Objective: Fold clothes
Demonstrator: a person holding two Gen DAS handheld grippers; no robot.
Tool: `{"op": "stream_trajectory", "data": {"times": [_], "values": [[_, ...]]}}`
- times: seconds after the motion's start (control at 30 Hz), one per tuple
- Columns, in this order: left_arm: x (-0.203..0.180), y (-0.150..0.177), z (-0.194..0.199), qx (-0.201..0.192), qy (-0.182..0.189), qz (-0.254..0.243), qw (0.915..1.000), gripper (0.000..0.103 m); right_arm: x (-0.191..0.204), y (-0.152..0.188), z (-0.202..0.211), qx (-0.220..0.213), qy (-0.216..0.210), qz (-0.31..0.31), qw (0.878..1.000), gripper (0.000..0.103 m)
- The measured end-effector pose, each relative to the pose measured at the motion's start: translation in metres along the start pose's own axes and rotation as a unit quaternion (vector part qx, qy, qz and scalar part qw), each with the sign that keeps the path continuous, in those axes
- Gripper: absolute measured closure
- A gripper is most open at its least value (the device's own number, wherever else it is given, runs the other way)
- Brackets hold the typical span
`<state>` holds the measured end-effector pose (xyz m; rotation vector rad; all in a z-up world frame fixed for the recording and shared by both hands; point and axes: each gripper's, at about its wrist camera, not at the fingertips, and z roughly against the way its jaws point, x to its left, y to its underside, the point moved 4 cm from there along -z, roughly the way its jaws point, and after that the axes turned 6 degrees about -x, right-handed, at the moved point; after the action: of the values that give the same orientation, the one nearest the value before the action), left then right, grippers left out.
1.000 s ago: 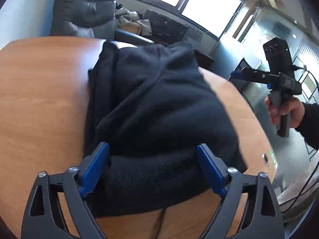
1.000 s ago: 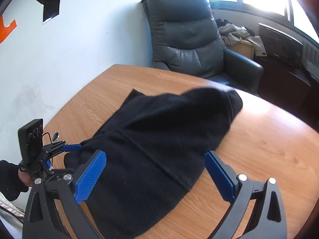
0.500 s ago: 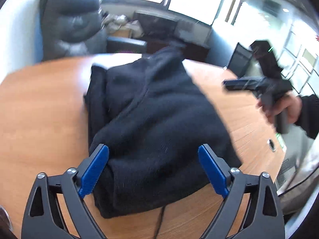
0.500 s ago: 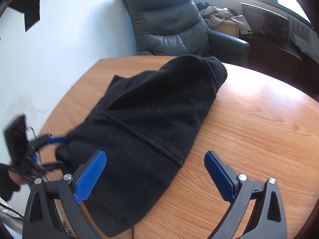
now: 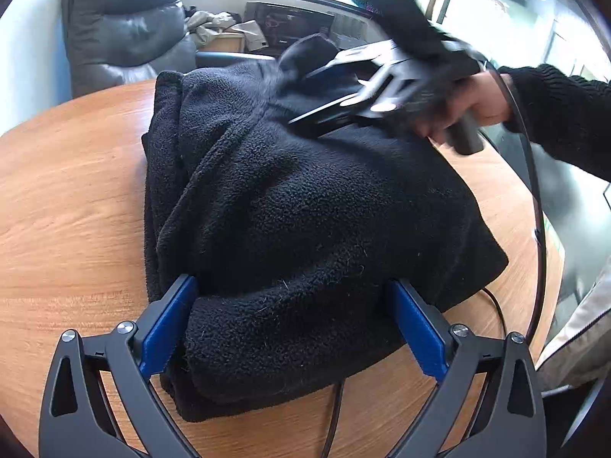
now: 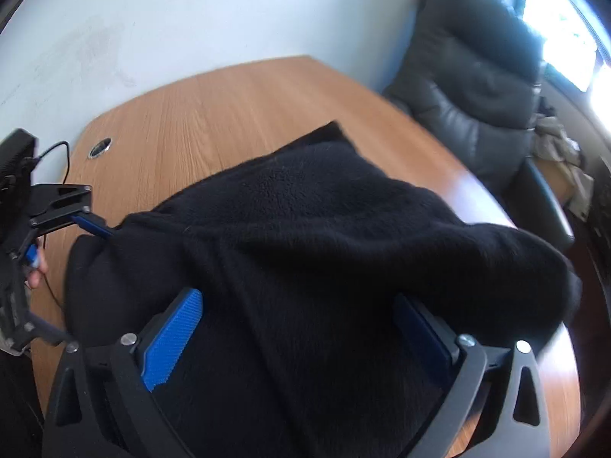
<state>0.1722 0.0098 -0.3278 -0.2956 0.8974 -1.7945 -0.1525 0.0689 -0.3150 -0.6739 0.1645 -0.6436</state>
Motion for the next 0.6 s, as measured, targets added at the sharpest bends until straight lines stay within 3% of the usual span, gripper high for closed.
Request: {"op": "stream_trajectory", "data": {"times": [0.2,0.3,0.37,0.5,0.6], "values": [[0.006,-0.002,0.005,0.011,0.000,-0.004,0.9999,0.003,-0.002,-0.011,-0.005,0.004,-0.010,-0.044,0.999,0.001],[0.006,-0.001,0.005,0.015,0.001,-0.014,0.9998,0.003,-0.028,-0.029,0.041,-0.090,-0.009,-0.117,0.989,0.003],[0.005,-0.003,0.001,0.012,0.003,-0.011,0.9999,0.003,-0.056,-0.030,0.064,-0.123,0.028,-0.153,0.980,0.003],[0.007,-0.008,-0.003,0.009,0.006,-0.013,0.9999,0.001,-0.097,-0.004,0.061,-0.107,0.093,-0.178,0.974,0.003],[0.008,-0.010,-0.006,0.009,0.006,-0.015,0.9998,0.001,-0.101,-0.001,0.015,-0.063,0.078,-0.178,0.979,0.000]]}}
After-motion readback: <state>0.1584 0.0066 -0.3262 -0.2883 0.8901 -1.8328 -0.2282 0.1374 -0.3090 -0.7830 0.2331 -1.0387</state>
